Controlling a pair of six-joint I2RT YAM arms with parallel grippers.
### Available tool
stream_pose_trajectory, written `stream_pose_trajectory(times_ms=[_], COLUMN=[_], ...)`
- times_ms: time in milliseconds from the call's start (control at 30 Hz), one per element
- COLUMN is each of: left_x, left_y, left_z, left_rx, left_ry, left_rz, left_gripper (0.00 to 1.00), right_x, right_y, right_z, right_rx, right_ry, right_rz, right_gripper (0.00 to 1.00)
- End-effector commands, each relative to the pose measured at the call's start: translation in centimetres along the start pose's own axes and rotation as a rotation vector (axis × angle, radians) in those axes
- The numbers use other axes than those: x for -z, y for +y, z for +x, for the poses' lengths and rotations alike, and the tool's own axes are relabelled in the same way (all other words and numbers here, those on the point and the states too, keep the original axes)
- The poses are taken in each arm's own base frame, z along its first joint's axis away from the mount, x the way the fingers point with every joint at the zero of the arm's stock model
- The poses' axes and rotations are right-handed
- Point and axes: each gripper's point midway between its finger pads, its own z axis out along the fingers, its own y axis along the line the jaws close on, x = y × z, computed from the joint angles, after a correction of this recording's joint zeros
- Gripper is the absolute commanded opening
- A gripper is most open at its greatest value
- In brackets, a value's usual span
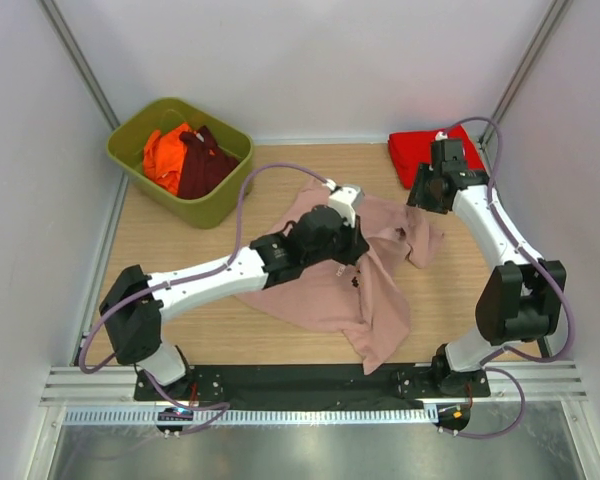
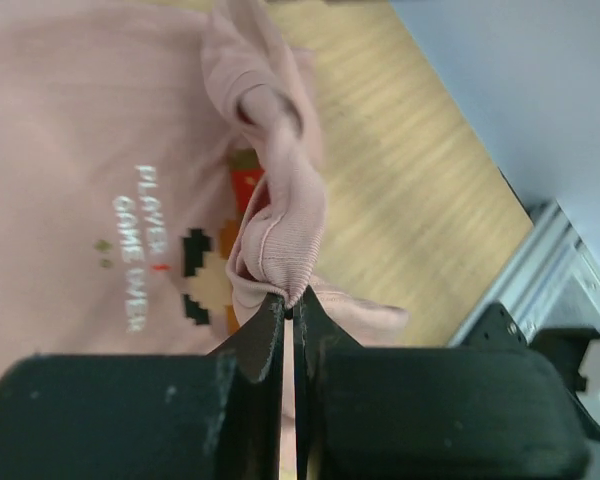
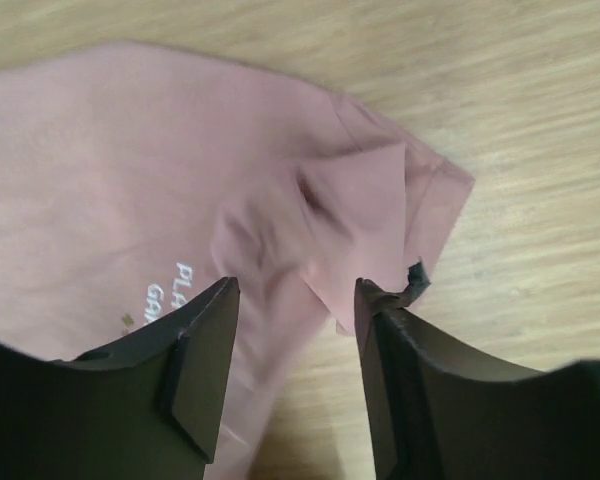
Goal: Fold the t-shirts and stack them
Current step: Flatten the tshirt out
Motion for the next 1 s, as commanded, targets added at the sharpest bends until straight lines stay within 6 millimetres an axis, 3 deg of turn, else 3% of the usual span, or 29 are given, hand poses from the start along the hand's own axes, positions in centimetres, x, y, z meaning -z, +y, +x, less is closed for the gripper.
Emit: stream_pose_trajectory(times_ms=[0, 33, 167, 233, 300, 367, 400, 467, 500, 533, 600, 633, 667, 700, 733, 767, 833, 867, 900, 967], left_x=[0.1, -0.3, -0.5, 0.0, 0.6, 1.3, 1.8, 2.7, 3.8, 4.5, 6.0, 7.7, 8.5, 9.5, 11.2, 12.2, 13.6, 14.9, 15.3, 16.7], left_y=[2.5, 3.2, 7.4, 10.3, 11.6, 12.5, 12.5, 13.2, 13.2, 13.3, 14.0, 13.2, 13.5, 13.0, 12.2, 12.1, 13.0, 12.9, 13.7, 14.8], left_z=[-3.8, -3.2, -4.3, -4.4, -4.4, -3.8, -3.7, -3.0, -2.9, -2.7, -1.3, -2.3, -1.0, -1.1, -2.0, -1.6, 0.4, 0.4, 2.0, 3.3], left_rx=[0.070, 0.067, 0.078, 0.077, 0.067, 0.044, 0.040, 0.055, 0.068, 0.078, 0.109, 0.112, 0.136, 0.144, 0.147, 0.156, 0.191, 0.212, 0.220, 0.235], left_ry=[-0.055, -0.018, -0.003, 0.005, 0.021, 0.061, 0.068, 0.082, 0.089, 0.091, 0.114, 0.070, 0.078, 0.060, 0.015, 0.009, 0.029, 0.002, 0.029, 0.037], left_rz=[0.012, 0.010, -0.045, -0.100, -0.131, -0.163, -0.173, -0.212, -0.232, -0.249, -0.296, -0.282, -0.297, -0.282, -0.258, -0.254, -0.293, -0.296, -0.328, -0.386], left_gripper=[0.00, 0.00, 0.00, 0.00, 0.00, 0.00, 0.02, 0.12, 0.21, 0.45, 0.57, 0.64, 0.71, 0.77, 0.77, 0.77, 0.77, 0.76, 0.75, 0.73], right_x=[2.2, 2.9, 6.5, 8.3, 9.3, 10.4, 10.1, 9.7, 8.5, 8.0, 6.8, 6.2, 5.9, 5.0, 4.6, 4.1, 2.6, 2.0, 1.6, 0.6], right_y=[0.4, 0.4, 3.0, 4.9, 7.4, 8.6, 9.1, 8.7, 7.9, 7.5, 6.7, 6.6, 6.6, 6.4, 6.3, 6.1, 5.2, 4.5, 4.2, 3.0], right_z=[0.4, 0.6, 2.5, 4.6, 8.3, 9.9, 12.0, 13.1, 14.5, 14.9, 16.1, 16.1, 16.4, 17.1, 17.5, 17.9, 19.4, 20.1, 20.3, 20.9], right_rx=[-0.027, -0.019, 0.030, 0.053, 0.052, 0.040, 0.025, 0.014, 0.012, 0.014, 0.015, 0.007, -0.001, -0.012, -0.015, -0.026, -0.029, -0.030, -0.028, -0.009], right_ry=[0.022, 0.017, 0.003, 0.017, 0.106, 0.118, 0.170, 0.168, 0.192, 0.201, 0.239, 0.233, 0.240, 0.260, 0.268, 0.281, 0.317, 0.326, 0.329, 0.330], right_rz=[-0.005, 0.002, -0.084, -0.186, -0.335, -0.434, -0.487, -0.494, -0.456, -0.435, -0.388, -0.373, -0.368, -0.352, -0.342, -0.329, -0.275, -0.239, -0.220, -0.144], right_gripper=[0.58, 0.62, 0.68, 0.68, 0.67, 0.65, 0.65, 0.65, 0.65, 0.65, 0.65, 0.65, 0.65, 0.66, 0.67, 0.67, 0.68, 0.68, 0.68, 0.68])
